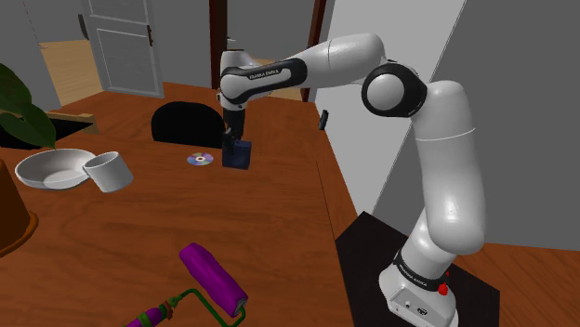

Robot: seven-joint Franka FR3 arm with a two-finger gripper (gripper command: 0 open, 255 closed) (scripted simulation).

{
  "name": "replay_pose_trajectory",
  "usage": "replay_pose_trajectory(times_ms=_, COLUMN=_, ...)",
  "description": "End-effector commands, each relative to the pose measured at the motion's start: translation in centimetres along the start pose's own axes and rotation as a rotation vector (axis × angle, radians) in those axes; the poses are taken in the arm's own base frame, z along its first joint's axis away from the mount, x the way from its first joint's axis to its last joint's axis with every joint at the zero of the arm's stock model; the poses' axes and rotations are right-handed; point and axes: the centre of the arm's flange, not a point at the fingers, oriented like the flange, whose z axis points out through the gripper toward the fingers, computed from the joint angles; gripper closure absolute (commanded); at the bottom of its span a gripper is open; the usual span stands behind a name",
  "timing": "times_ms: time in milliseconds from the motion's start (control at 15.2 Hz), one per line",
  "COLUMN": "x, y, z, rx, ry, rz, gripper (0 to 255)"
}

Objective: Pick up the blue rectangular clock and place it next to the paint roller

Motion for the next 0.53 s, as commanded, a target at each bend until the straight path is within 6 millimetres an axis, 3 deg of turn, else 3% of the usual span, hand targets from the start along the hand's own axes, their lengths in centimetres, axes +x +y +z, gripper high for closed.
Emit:
replay_pose_trajectory(times_ms=0, x=-0.1, y=0.0, z=-1.1, rx=0.000, ry=0.000, rz=0.000, gripper=255)
replay_pose_trajectory(times_ms=462, x=-0.1, y=0.0, z=-4.8, rx=0.000, ry=0.000, rz=0.000, gripper=255)
